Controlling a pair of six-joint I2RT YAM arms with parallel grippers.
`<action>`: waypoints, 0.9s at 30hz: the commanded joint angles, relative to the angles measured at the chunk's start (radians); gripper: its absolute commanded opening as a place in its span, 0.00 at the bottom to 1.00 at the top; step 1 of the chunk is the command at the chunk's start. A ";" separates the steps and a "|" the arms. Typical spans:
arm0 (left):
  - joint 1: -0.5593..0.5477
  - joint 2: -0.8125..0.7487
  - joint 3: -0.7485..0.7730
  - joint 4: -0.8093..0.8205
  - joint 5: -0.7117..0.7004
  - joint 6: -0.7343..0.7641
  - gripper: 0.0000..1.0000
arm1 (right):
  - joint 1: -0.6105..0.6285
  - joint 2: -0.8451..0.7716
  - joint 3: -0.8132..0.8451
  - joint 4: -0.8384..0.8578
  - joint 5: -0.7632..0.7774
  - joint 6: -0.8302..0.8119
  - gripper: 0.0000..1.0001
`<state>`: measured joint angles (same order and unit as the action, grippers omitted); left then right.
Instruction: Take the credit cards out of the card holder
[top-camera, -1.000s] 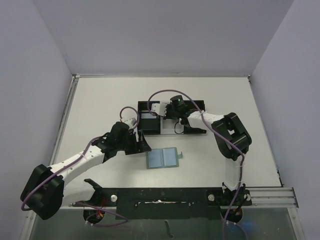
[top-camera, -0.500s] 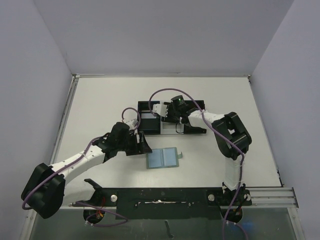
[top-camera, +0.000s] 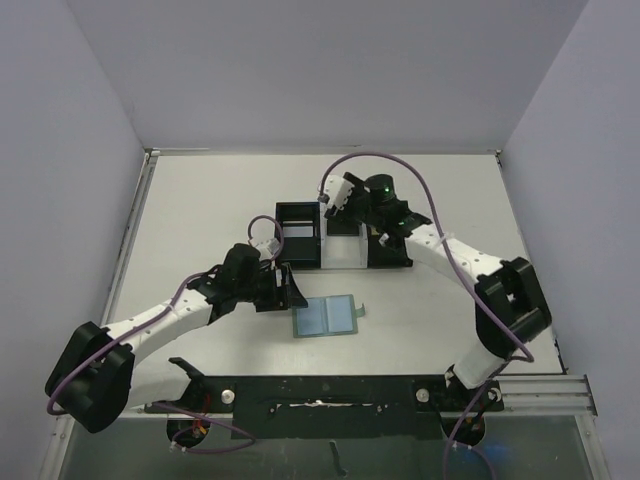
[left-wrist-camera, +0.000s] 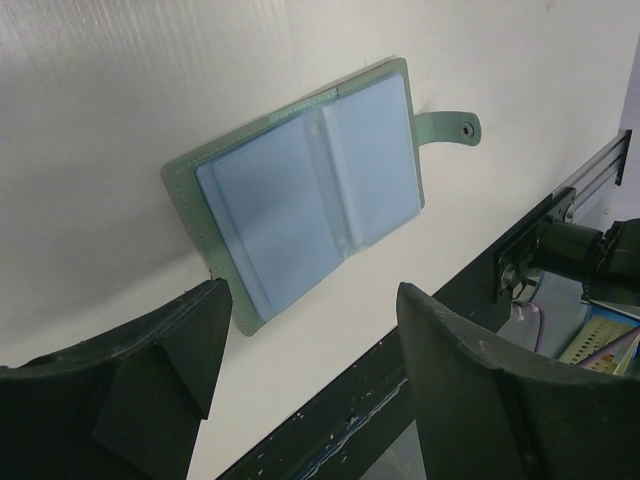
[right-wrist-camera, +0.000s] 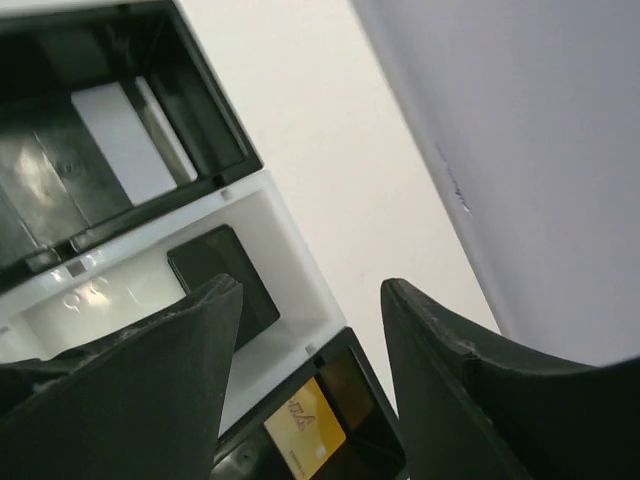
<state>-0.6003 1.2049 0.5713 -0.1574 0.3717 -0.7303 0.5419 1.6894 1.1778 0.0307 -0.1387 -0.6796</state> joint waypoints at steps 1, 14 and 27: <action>0.006 0.008 0.039 0.072 0.030 -0.014 0.67 | -0.012 -0.226 -0.134 0.217 -0.004 0.306 0.60; -0.003 0.053 0.034 0.087 0.020 -0.042 0.67 | -0.086 -0.523 -0.387 0.018 -0.057 1.319 0.86; -0.014 0.097 0.036 0.094 0.031 -0.052 0.63 | 0.057 -0.499 -0.561 -0.066 -0.048 1.564 0.65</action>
<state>-0.6060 1.2926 0.5720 -0.1154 0.3752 -0.7750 0.5484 1.1782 0.6144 -0.0307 -0.2016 0.8097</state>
